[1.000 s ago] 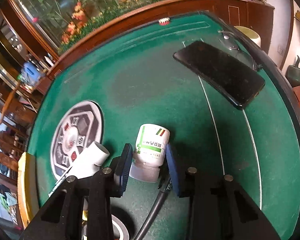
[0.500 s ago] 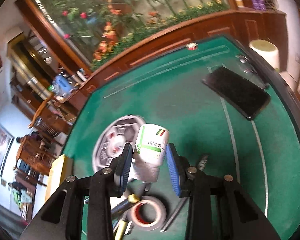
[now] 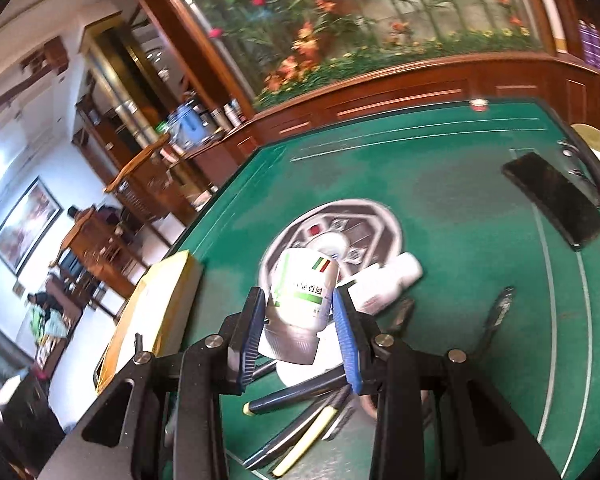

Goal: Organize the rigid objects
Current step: 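Carry the bottle and pen to the white tray and release both there, then move both open tools back over the remaining items on the table, then grasp the black tape roll with the right tool while the left tool grasps a black marker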

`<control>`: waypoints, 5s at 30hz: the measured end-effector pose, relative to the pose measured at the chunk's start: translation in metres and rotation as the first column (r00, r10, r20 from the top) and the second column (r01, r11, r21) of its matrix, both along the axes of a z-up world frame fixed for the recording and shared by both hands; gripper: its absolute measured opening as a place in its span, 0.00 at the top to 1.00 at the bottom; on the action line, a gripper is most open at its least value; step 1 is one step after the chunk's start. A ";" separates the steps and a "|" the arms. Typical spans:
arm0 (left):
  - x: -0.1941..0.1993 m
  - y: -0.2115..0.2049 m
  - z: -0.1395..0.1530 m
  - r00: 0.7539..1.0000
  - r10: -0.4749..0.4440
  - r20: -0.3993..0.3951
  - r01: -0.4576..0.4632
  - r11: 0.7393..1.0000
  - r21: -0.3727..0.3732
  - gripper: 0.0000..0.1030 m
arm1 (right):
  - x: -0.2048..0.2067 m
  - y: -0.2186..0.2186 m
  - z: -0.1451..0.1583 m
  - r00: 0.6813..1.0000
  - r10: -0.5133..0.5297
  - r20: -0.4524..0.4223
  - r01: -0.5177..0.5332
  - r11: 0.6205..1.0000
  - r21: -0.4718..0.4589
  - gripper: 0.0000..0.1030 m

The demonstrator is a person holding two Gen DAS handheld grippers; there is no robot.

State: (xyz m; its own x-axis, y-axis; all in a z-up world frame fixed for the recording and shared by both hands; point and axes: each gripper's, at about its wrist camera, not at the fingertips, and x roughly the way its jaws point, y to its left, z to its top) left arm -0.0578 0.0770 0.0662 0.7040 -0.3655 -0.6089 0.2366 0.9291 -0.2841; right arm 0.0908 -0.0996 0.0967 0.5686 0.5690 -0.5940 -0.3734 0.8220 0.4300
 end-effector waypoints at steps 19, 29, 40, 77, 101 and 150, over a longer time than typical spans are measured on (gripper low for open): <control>0.001 0.151 0.004 0.935 0.354 0.018 -0.353 0.935 -0.047 0.91 | -0.047 0.190 0.010 0.936 0.349 -0.036 -0.351 0.935 -0.048 0.67; 0.016 0.196 -0.021 0.906 0.420 -0.053 -0.423 0.904 -0.060 0.91 | -0.028 0.274 -0.001 0.928 0.363 -0.087 -0.370 0.924 -0.092 0.67; 0.029 0.208 -0.045 0.883 0.445 -0.150 -0.462 0.881 -0.102 0.91 | -0.003 0.316 -0.035 0.936 0.325 -0.138 -0.348 0.914 -0.207 0.67; 0.001 0.117 -0.010 0.943 0.320 -0.088 -0.327 0.942 -0.079 0.63 | -0.011 0.201 -0.026 0.949 0.280 -0.148 -0.293 0.953 -0.076 0.61; 0.040 -0.071 -0.026 0.981 -0.158 -0.114 0.170 0.980 0.107 0.52 | 0.014 -0.104 -0.073 0.920 -0.215 -0.328 0.263 0.958 0.110 0.60; 0.066 -0.047 -0.054 0.964 -0.079 -0.255 0.077 0.997 -0.020 0.75 | -0.008 -0.015 -0.074 0.994 -0.094 -0.058 0.066 0.927 -0.369 0.39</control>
State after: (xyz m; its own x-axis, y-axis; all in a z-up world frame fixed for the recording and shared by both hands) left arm 0.0083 0.0300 0.0126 0.4945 -0.4199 -0.7610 0.2268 0.9075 -0.3535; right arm 0.0832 -0.1150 0.0227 0.5505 0.2582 -0.7939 -0.2790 0.9532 0.1166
